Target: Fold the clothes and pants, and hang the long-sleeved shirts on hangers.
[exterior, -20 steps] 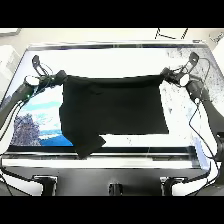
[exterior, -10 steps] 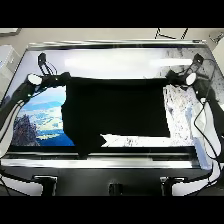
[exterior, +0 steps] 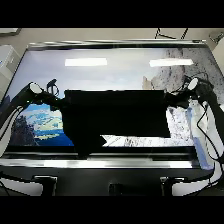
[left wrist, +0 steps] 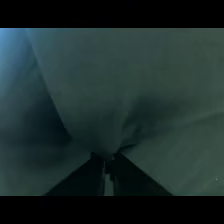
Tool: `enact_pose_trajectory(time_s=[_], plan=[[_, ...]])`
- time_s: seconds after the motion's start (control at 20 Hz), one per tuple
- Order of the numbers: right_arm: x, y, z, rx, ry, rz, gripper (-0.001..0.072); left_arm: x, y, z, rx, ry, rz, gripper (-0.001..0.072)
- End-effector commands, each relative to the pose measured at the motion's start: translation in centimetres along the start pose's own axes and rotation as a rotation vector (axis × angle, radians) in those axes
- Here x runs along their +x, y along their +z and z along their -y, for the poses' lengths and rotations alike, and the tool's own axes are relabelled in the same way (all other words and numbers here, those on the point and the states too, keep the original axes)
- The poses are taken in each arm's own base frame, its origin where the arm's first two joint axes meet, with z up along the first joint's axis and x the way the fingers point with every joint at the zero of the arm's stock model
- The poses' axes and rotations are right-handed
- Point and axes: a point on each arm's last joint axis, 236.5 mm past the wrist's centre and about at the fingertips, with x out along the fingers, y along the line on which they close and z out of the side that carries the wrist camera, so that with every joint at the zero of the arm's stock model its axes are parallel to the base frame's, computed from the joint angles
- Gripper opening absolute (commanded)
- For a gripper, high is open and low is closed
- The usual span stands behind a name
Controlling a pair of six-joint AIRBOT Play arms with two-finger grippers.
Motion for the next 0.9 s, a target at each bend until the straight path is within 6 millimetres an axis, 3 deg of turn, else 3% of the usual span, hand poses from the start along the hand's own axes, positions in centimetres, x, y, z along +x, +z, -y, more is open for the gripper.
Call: enact_pose_trajectory(time_s=[0.0,0.05,0.15,0.25,0.3,0.4,0.45,0.55,0.75,0.85], plan=[[-0.3,-0.9,0.3,-0.001,0.004,-0.045,0.0313,-0.8,-0.6,0.5,-0.031,-0.035,-0.034,0.0382],[-1.3,-0.6,0.9,0.016,0.005,-0.046,0.0522,-2.1,-0.5,0.3,-0.033,-0.039,-0.048,0.0564],[-3.9,-0.4,3.2,0.029,0.000,-0.063,0.0544,-5.4,-0.8,-1.6,-0.039,-0.012,-0.079,0.0589],[-5.4,-3.0,6.1,0.060,-0.005,-0.178,0.0545,-7.5,-3.1,-3.6,-0.067,0.014,-0.148,0.0588],[-5.4,-4.8,7.0,0.074,0.000,-0.247,0.0546,-7.6,-4.8,-4.3,-0.082,0.015,-0.189,0.0587],[-4.2,-8.5,7.8,0.097,0.007,-0.377,0.0562,-5.7,-9.5,-5.0,-0.129,0.007,-0.290,0.0583],[-3.3,-10.2,7.6,0.098,0.020,-0.427,0.0571,-4.4,-12.3,-4.6,-0.134,-0.025,-0.348,0.0583],[-2.3,-12.5,6.4,0.091,0.084,-0.490,0.0573,-2.4,-16.1,-3.5,-0.122,-0.096,-0.377,0.0576],[-2.2,-13.0,5.7,0.094,0.117,-0.502,0.0573,-0.7,-19.1,-1.6,-0.188,-0.198,-0.379,0.0576],[-2.1,-12.9,5.7,0.096,0.120,-0.498,0.0572,0.6,-19.4,-0.8,-0.212,-0.213,-0.358,0.0575]])
